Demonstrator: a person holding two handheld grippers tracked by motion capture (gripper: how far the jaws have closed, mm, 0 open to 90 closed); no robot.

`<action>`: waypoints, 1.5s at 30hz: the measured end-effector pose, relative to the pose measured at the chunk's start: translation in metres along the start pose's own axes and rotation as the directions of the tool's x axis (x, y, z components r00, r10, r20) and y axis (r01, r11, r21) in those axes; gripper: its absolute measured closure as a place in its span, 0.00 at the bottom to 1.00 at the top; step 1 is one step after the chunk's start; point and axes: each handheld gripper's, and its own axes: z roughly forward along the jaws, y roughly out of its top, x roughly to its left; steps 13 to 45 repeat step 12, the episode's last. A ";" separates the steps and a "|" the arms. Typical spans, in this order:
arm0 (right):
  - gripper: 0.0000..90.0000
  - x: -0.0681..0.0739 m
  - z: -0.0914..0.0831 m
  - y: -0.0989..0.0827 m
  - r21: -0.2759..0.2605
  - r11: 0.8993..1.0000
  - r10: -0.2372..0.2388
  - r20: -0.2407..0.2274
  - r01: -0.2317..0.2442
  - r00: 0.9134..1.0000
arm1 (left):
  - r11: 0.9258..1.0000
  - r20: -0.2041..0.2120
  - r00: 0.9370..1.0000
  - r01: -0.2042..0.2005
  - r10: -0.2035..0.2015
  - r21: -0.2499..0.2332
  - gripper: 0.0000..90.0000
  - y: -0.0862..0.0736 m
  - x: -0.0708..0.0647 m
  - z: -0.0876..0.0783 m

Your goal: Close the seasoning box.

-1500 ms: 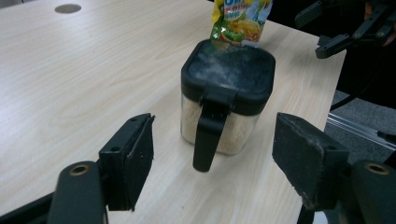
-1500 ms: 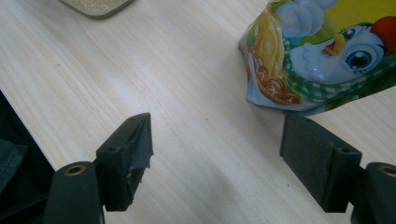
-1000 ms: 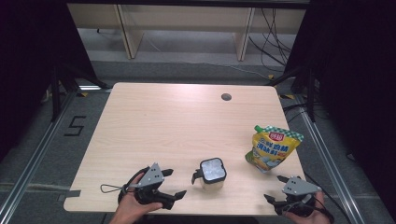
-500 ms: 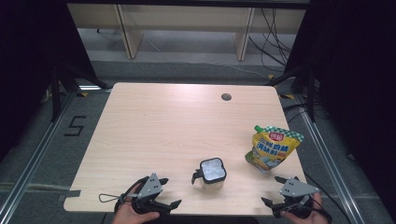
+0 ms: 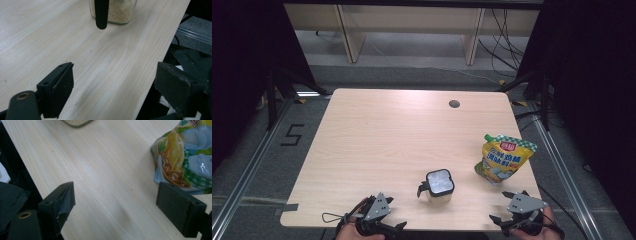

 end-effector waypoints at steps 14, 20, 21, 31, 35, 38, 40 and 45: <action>0.18 0.000 0.002 -0.001 0.019 1.000 0.008 -0.006 -0.008 1.000 | 0.999 -0.026 1.000 0.006 -0.005 0.035 0.17 0.000 0.004 0.000; 0.18 0.000 0.002 -0.001 0.019 1.000 0.008 -0.006 -0.008 1.000 | 0.999 -0.026 1.000 0.006 -0.005 0.035 0.17 0.000 0.004 0.000; 0.18 0.000 0.002 -0.001 0.019 1.000 0.008 -0.006 -0.008 1.000 | 0.999 -0.026 1.000 0.006 -0.005 0.035 0.17 0.000 0.004 0.000; 0.18 0.000 0.002 -0.001 0.019 1.000 0.008 -0.006 -0.008 1.000 | 0.999 -0.026 1.000 0.006 -0.005 0.035 0.17 0.000 0.004 0.000; 0.18 0.000 0.002 -0.001 0.019 1.000 0.008 -0.006 -0.008 1.000 | 0.999 -0.026 1.000 0.006 -0.005 0.035 0.17 0.000 0.004 0.000; 0.18 0.000 0.002 -0.001 0.019 1.000 0.008 -0.006 -0.008 1.000 | 0.999 -0.026 1.000 0.006 -0.005 0.035 0.17 0.000 0.004 0.000; 0.18 0.000 0.002 -0.001 0.019 1.000 0.008 -0.006 -0.008 1.000 | 0.999 -0.026 1.000 0.006 -0.005 0.035 0.17 0.000 0.004 0.000; 0.18 0.000 0.002 -0.001 0.019 1.000 0.008 -0.006 -0.008 1.000 | 0.999 -0.026 1.000 0.006 -0.005 0.035 0.17 0.000 0.004 0.000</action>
